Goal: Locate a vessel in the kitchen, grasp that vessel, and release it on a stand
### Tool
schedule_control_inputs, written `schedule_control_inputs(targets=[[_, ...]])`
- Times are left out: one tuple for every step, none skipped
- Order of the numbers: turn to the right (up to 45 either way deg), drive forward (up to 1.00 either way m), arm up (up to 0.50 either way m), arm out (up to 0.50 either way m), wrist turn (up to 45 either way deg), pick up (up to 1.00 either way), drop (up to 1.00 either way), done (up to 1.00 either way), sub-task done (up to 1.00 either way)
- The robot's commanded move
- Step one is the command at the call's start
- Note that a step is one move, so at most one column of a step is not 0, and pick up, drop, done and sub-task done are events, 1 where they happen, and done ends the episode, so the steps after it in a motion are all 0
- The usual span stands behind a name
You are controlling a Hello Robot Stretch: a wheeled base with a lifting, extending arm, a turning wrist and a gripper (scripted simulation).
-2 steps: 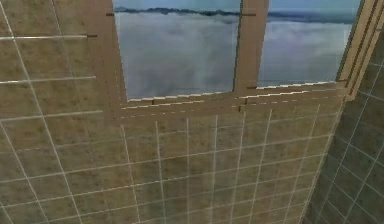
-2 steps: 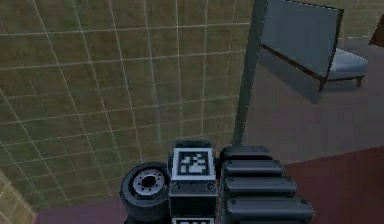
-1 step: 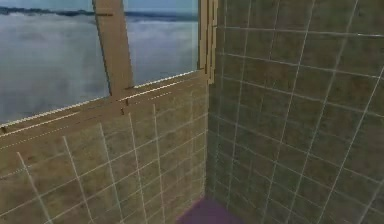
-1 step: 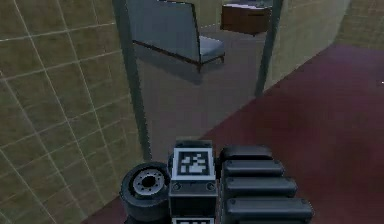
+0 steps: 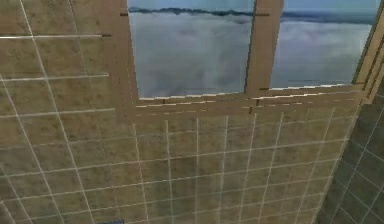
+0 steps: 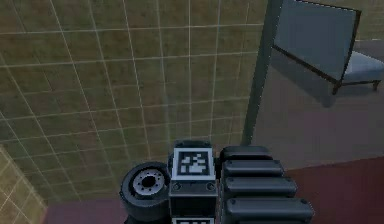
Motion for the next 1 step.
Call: schedule_control_inputs(targets=[[39.0, 0.0, 0.0, 0.0, 0.0, 0.0, 0.0, 0.0, 0.0]])
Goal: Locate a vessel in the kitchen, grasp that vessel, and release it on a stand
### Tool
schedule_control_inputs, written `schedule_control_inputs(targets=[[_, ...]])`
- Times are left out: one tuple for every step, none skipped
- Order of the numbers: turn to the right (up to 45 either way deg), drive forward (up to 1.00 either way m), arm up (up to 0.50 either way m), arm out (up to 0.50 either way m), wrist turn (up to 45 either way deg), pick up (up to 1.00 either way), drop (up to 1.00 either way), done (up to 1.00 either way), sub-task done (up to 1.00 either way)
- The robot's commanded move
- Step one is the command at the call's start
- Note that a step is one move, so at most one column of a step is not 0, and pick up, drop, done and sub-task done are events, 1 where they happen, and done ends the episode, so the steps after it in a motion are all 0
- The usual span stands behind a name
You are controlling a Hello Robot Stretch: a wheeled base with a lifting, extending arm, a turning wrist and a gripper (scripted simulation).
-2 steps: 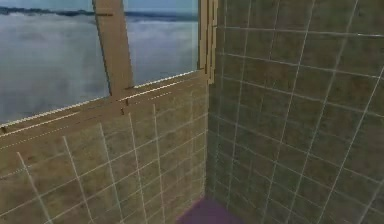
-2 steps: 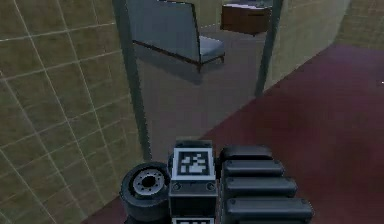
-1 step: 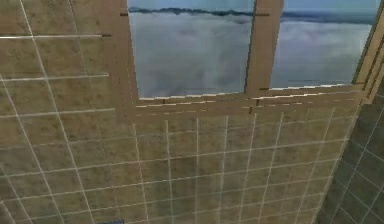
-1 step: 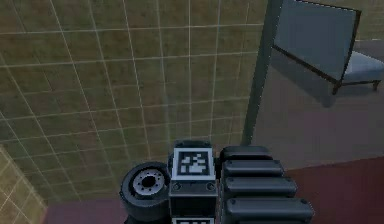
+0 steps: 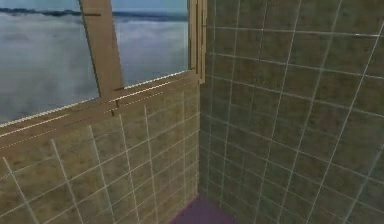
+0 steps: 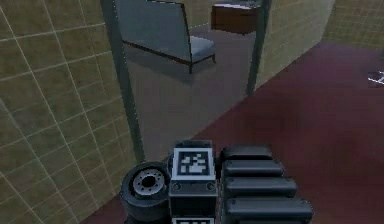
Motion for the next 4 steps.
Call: schedule_control_inputs(targets=[[3.0, 0.0, 0.0, 0.0, 0.0, 0.0, 0.0, 0.0, 0.0], [-45.0, 0.0, 0.0, 0.0, 0.0, 0.0, 0.0, 0.0, 0.0], [-3.0, 0.0, 0.0, 0.0, 0.0, 0.0, 0.0, 0.0, 0.0], [45.0, 0.0, 0.0, 0.0, 0.0, 0.0, 0.0, 0.0, 0.0]])
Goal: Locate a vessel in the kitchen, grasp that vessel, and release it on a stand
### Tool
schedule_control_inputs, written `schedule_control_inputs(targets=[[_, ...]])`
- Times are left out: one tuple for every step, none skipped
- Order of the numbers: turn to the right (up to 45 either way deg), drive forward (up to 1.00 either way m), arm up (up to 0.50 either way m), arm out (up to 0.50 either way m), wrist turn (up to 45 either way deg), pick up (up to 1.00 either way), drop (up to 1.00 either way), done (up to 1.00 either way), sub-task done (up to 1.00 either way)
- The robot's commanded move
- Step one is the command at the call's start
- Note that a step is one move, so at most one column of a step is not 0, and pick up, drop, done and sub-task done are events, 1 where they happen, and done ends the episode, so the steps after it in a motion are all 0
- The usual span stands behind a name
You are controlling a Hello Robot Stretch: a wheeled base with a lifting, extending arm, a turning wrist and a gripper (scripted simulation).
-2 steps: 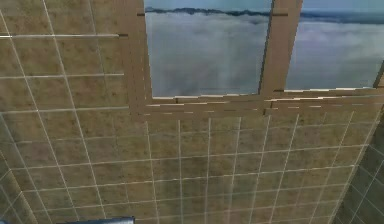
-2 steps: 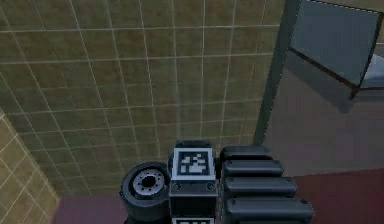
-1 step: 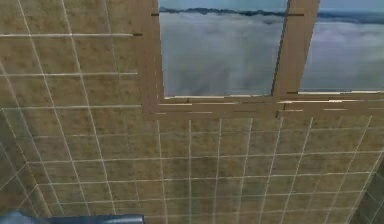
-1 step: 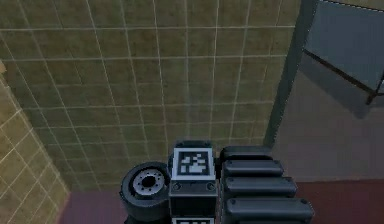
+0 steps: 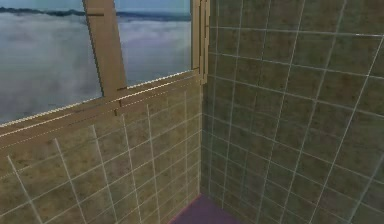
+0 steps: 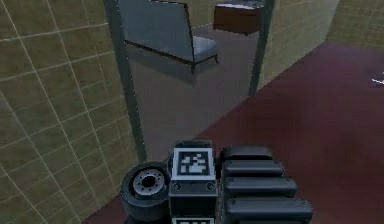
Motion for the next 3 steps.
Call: schedule_control_inputs(targets=[[6.0, 0.0, 0.0, 0.0, 0.0, 0.0, 0.0, 0.0, 0.0], [-18.0, 0.0, 0.0, 0.0, 0.0, 0.0, 0.0, 0.0, 0.0], [0.0, 0.7, 0.0, 0.0, 0.0, 0.0, 0.0, 0.0, 0.0]])
